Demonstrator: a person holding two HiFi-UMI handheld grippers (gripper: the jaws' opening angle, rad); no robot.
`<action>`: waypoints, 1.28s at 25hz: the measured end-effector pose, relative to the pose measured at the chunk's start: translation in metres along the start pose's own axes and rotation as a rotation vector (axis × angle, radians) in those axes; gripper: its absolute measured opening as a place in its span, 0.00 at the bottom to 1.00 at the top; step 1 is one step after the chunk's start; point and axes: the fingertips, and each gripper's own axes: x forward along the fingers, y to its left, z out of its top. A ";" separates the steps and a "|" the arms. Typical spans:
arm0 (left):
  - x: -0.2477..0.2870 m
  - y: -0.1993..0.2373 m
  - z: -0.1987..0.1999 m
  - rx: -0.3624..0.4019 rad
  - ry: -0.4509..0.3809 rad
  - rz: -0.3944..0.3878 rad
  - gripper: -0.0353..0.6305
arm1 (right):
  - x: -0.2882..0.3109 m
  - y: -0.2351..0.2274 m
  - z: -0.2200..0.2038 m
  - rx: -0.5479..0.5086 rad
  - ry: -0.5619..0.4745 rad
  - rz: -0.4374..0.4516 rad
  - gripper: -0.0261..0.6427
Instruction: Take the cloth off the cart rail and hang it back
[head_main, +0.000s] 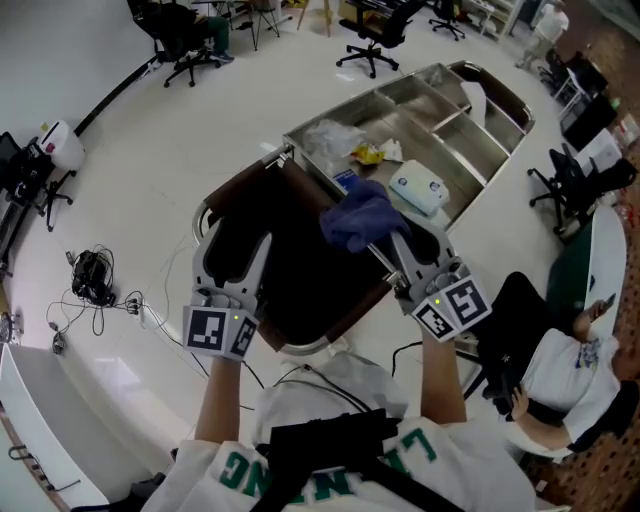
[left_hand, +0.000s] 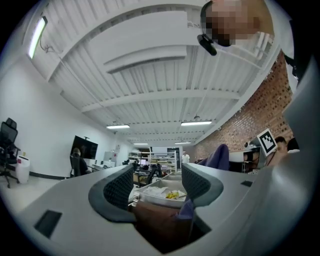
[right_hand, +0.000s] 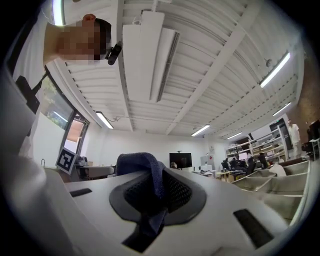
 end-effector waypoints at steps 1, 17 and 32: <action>0.005 -0.006 -0.002 -0.003 -0.002 -0.019 0.48 | -0.009 -0.009 -0.005 0.009 0.009 -0.024 0.12; 0.041 -0.080 -0.015 -0.014 0.038 -0.221 0.48 | -0.121 -0.066 -0.133 0.082 0.348 -0.302 0.21; 0.034 -0.078 -0.023 -0.020 0.054 -0.211 0.48 | -0.172 -0.092 -0.096 0.004 0.348 -0.256 0.64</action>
